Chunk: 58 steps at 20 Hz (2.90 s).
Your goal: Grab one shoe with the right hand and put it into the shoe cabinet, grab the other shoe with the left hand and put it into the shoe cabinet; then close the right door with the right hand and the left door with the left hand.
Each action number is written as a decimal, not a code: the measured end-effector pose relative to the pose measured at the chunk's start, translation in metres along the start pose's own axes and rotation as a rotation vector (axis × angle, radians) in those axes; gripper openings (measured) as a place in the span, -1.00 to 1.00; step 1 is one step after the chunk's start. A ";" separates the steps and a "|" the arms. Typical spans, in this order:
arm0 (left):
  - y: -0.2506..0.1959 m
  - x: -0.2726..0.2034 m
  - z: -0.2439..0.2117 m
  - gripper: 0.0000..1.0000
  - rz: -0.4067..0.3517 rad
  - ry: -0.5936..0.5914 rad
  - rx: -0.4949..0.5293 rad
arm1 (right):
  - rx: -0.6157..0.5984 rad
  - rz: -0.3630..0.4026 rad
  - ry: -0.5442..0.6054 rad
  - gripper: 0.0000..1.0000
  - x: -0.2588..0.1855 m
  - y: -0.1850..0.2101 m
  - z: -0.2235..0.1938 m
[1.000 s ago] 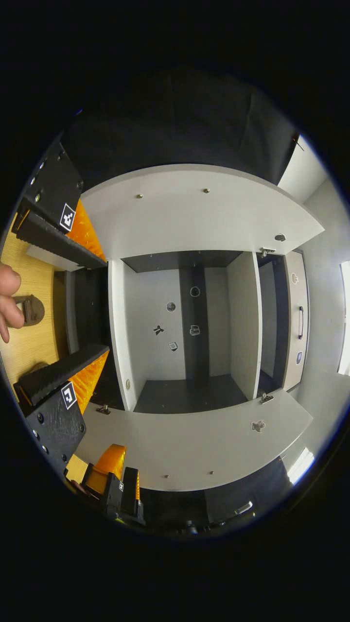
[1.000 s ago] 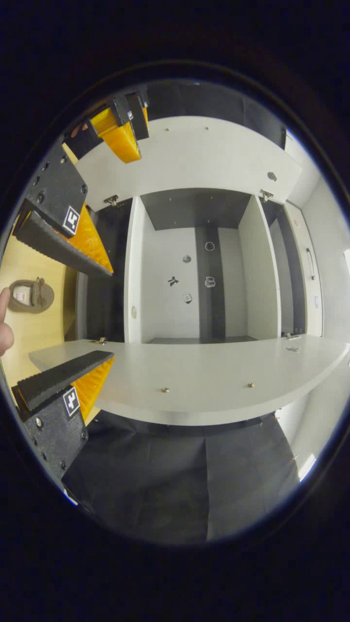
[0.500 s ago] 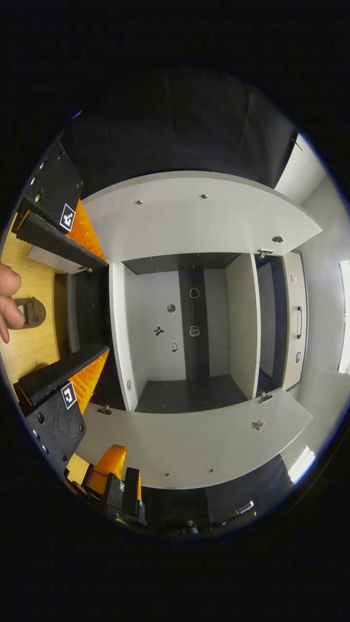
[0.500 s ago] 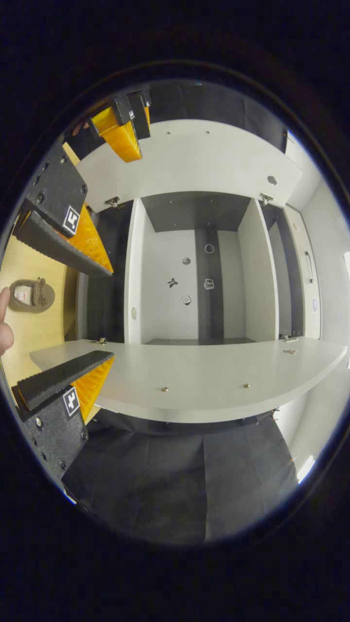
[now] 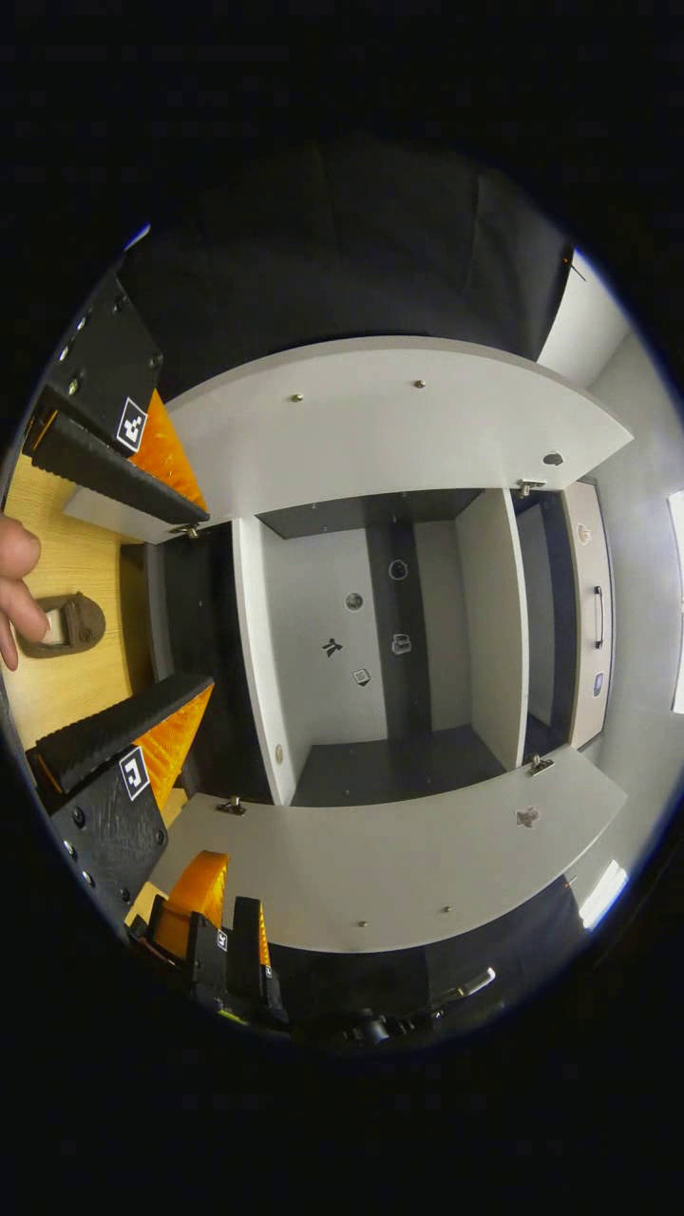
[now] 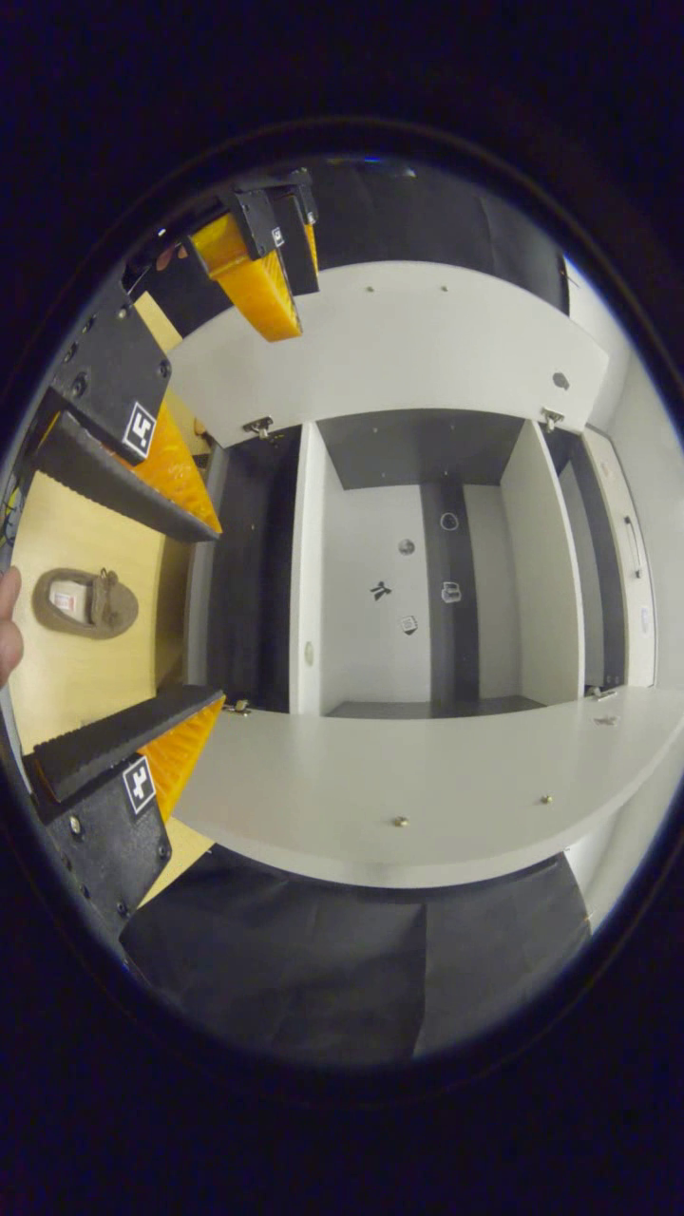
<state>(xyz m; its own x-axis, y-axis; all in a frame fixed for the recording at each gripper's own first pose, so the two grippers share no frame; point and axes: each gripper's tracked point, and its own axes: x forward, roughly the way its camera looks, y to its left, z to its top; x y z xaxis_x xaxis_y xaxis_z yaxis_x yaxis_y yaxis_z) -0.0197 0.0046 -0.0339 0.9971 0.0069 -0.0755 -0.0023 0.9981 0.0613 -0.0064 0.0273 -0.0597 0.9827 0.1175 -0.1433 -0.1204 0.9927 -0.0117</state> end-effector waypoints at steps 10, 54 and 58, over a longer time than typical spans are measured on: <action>-0.011 0.025 -0.154 0.93 -0.012 0.113 0.011 | -0.104 0.067 0.272 0.98 0.067 0.021 -0.188; -0.015 0.017 -0.107 0.93 0.031 0.181 0.029 | -0.287 0.019 0.247 -0.87 0.063 0.008 -0.113; -0.026 0.010 -0.070 0.92 0.055 0.155 0.023 | -0.272 0.078 0.172 -0.87 0.035 0.016 -0.055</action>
<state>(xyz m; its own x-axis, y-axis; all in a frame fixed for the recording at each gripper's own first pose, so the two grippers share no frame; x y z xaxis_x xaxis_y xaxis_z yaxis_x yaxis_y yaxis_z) -0.0150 -0.0170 -0.1060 0.9718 0.0724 -0.2242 -0.0528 0.9943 0.0924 0.0184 0.0452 -0.1190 0.9336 0.1634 -0.3188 -0.2505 0.9339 -0.2550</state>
